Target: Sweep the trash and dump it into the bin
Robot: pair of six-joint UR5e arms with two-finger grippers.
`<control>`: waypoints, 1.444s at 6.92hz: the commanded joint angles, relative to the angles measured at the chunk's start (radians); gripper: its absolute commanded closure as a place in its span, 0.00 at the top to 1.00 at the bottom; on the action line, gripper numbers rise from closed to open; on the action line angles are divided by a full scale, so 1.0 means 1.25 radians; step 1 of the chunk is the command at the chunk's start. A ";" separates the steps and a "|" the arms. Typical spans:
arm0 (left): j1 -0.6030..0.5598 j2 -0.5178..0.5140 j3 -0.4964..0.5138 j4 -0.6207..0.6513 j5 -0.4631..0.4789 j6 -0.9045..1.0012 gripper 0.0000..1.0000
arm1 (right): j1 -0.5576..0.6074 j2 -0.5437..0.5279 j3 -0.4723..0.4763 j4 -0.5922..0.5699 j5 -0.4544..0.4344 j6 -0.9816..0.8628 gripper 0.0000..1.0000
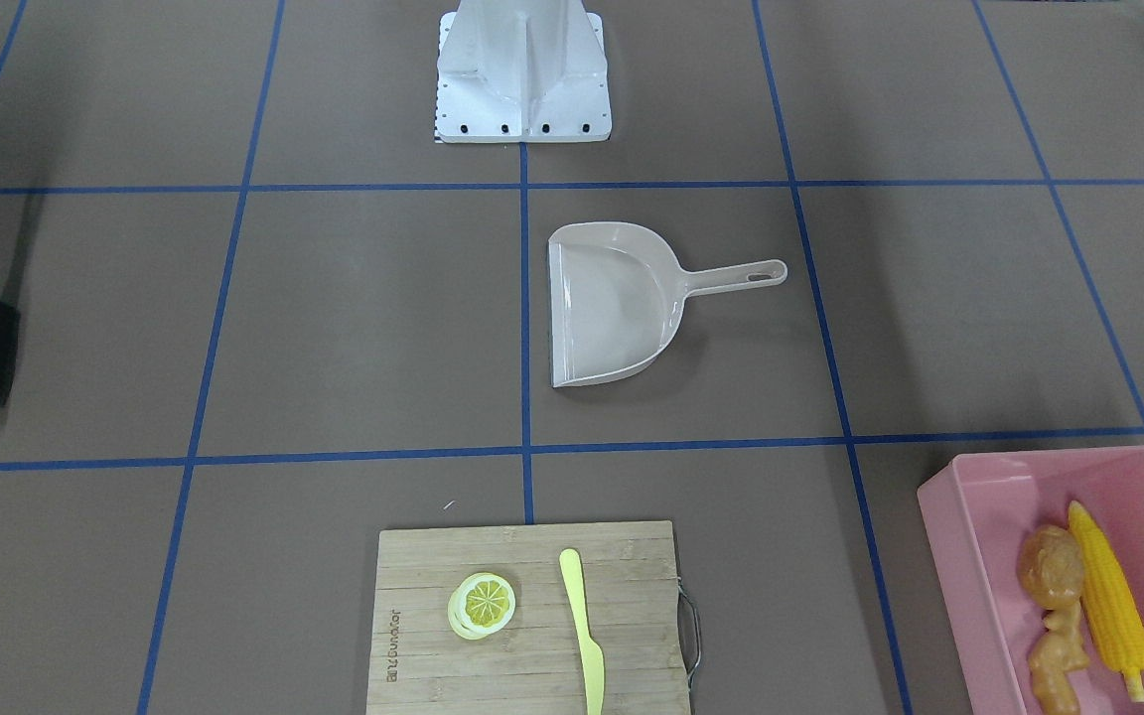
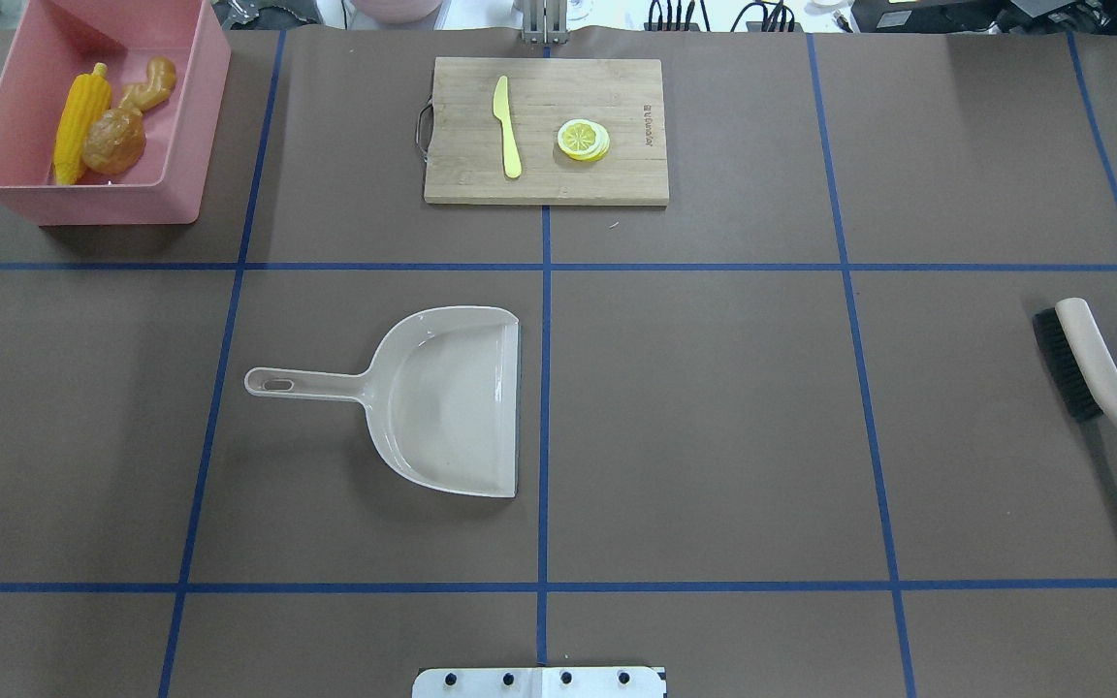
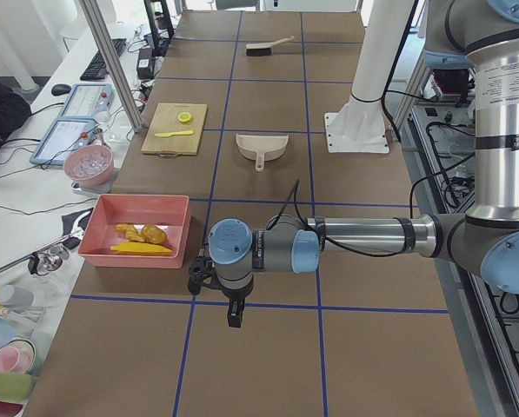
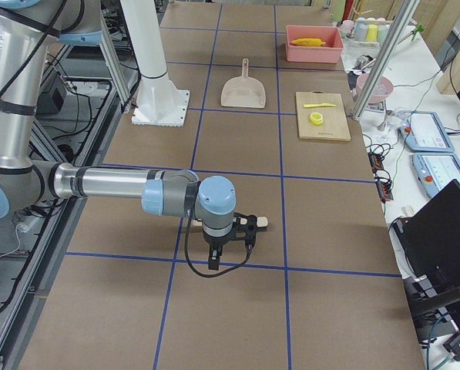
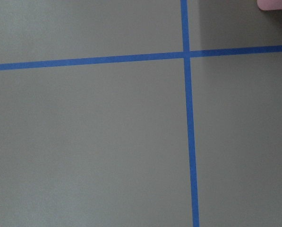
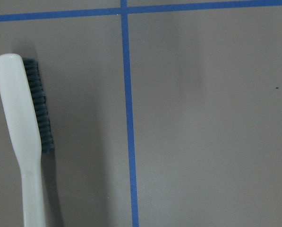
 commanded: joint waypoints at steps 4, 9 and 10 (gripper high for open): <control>0.001 -0.007 -0.006 -0.002 -0.001 -0.007 0.98 | 0.002 0.001 0.001 0.000 0.000 0.000 1.00; -0.001 0.004 -0.075 -0.002 -0.007 -0.009 0.98 | 0.002 0.001 0.000 0.000 0.000 0.000 1.00; 0.000 0.004 -0.074 -0.002 -0.007 -0.009 0.98 | 0.001 0.001 0.000 0.000 0.000 -0.001 1.00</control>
